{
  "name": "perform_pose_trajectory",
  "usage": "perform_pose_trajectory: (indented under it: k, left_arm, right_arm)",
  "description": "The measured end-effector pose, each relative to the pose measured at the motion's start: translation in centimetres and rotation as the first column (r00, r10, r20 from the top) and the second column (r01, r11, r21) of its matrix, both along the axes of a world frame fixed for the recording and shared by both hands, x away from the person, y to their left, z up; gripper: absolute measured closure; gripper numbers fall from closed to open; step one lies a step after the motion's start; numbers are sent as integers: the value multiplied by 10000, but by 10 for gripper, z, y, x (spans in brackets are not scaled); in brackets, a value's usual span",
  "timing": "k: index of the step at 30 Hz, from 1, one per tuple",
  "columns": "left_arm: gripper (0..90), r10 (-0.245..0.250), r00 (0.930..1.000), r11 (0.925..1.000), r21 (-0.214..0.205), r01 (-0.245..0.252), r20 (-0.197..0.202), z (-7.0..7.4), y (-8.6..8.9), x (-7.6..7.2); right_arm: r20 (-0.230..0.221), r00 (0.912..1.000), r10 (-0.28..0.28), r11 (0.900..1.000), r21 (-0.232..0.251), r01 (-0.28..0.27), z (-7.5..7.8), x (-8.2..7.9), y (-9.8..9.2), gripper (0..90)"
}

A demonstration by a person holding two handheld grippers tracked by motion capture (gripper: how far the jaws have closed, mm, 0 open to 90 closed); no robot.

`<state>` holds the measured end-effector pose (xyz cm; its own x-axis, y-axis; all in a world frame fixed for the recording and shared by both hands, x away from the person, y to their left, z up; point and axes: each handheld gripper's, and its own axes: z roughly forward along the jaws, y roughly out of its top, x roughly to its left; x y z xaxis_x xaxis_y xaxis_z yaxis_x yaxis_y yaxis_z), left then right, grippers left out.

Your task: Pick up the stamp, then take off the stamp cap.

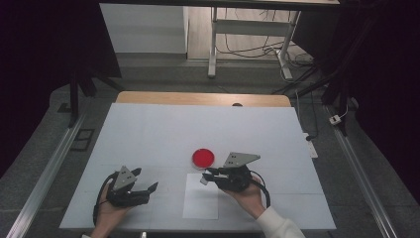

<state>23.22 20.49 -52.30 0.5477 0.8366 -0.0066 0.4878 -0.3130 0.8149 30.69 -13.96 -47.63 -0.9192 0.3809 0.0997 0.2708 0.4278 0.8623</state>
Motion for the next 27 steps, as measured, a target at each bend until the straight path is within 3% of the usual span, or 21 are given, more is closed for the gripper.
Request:
perform_pose_trajectory:
  k: [14,27]
  left_arm:
    - [216,-18,10000,10000,-6,18,-26,0,-2,-1]
    - [216,-134,9999,9994,-306,135,28,4,-6,0]
  right_arm:
    - [116,9998,-189,9996,227,187,3,2,-3,751]
    - [85,9998,-159,9996,256,157,4,2,-1,751]
